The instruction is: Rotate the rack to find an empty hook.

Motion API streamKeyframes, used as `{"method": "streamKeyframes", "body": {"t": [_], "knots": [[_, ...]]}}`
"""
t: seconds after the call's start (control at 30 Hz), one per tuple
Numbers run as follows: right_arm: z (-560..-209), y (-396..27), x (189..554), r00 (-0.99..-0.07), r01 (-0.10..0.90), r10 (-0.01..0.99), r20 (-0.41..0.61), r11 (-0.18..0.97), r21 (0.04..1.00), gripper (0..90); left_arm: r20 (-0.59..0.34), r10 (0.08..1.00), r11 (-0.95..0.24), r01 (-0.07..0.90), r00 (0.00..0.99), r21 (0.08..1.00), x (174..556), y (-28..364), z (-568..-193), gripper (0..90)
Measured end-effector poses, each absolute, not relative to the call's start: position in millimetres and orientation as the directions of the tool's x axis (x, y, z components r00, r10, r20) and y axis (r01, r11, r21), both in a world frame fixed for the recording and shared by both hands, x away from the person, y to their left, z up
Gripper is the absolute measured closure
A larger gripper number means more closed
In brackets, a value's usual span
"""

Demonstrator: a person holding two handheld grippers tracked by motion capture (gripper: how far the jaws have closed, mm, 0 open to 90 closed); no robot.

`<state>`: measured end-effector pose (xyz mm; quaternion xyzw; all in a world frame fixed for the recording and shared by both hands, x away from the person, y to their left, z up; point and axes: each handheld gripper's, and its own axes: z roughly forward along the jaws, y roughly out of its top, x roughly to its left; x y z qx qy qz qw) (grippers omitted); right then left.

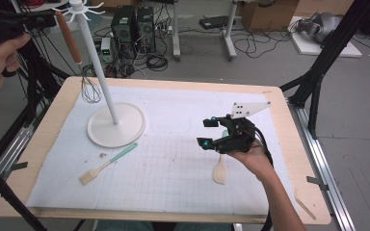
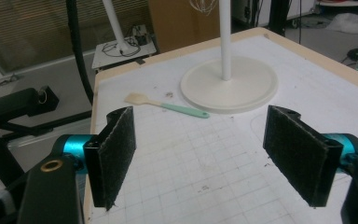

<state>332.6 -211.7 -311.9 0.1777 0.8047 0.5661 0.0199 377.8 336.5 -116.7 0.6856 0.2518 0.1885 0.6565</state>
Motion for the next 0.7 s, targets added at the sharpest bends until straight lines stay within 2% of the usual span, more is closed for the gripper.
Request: {"method": "streamKeyframes", "body": {"t": [0.2, 0.7], "knots": [[-310.7, -214.4, 333.9, -0.934, 0.261, 0.317, 0.165, 0.292, 0.92, 24.4, -0.081, 0.579, -0.004, 0.102, 0.811, 0.995, 366.1, 345.9, -127.1, 79.7], [-308.7, -218.9, 334.2, -0.928, 0.265, 0.335, 0.162, 0.288, 0.92, 24.4, -0.045, 0.591, -0.083, 0.117, 0.805, 0.99, 343.2, 341.7, -155.7, 64.3]]}}
